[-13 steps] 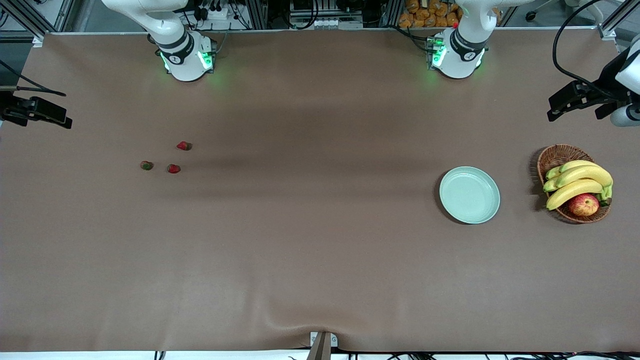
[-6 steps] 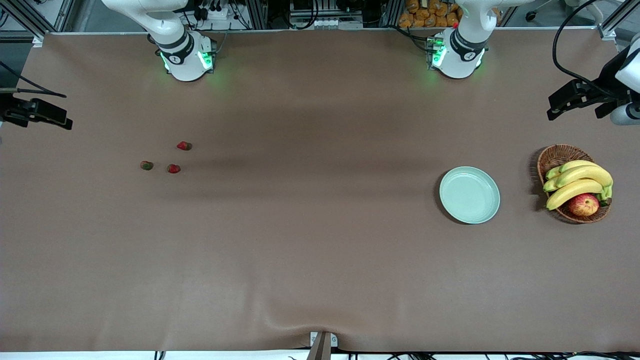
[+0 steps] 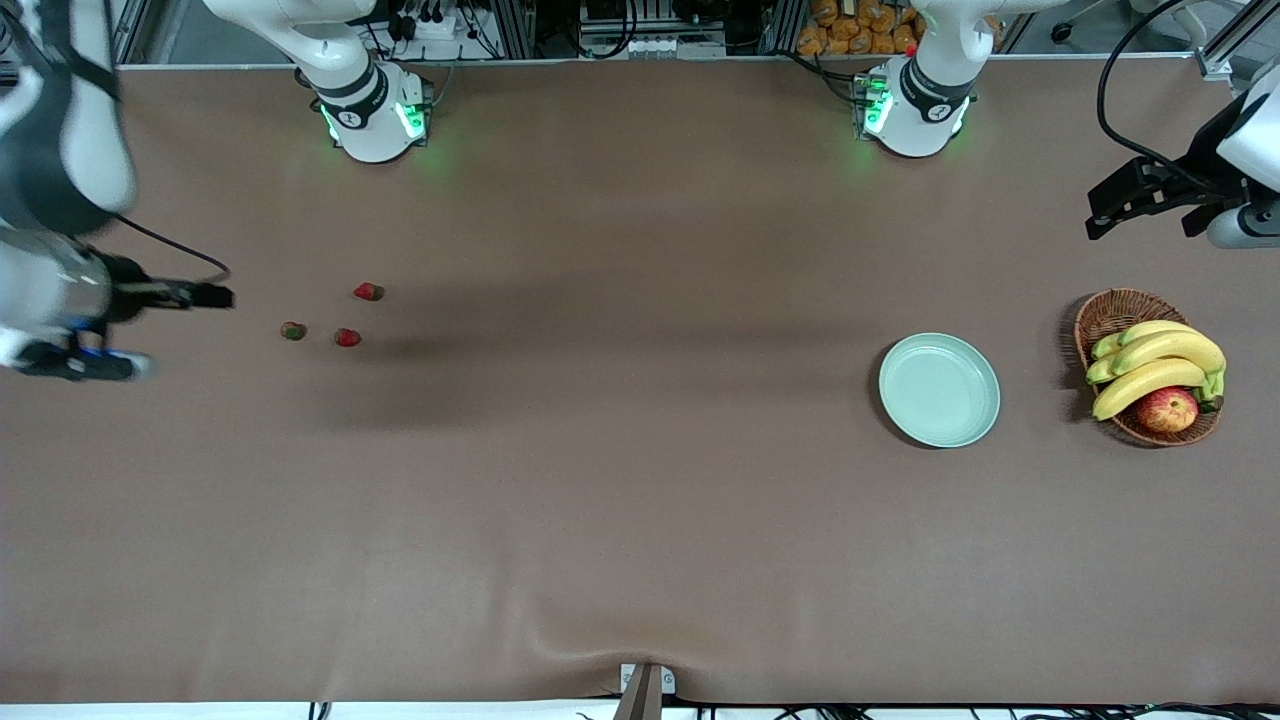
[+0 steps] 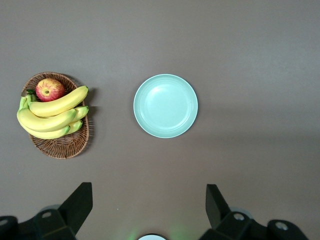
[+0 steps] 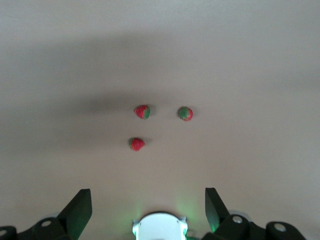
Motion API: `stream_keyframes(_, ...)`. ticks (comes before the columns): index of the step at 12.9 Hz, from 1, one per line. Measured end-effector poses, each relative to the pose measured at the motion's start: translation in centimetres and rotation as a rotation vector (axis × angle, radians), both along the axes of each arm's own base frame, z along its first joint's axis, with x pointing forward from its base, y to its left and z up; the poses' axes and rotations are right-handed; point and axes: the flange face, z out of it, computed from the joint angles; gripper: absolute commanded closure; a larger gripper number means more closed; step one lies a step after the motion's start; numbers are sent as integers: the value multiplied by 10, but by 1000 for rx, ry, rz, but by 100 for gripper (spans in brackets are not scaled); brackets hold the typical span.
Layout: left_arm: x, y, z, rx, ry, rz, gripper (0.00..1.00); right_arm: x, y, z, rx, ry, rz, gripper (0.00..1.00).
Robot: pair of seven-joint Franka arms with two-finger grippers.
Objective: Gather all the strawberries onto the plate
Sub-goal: 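Reach the right gripper toward the three red strawberries, then lower the right gripper and grasp one red strawberry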
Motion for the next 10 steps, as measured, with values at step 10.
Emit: stream_keyframes(10,1,4,-3,0,6,7,0,-43,32,-237,-11,124,49,17)
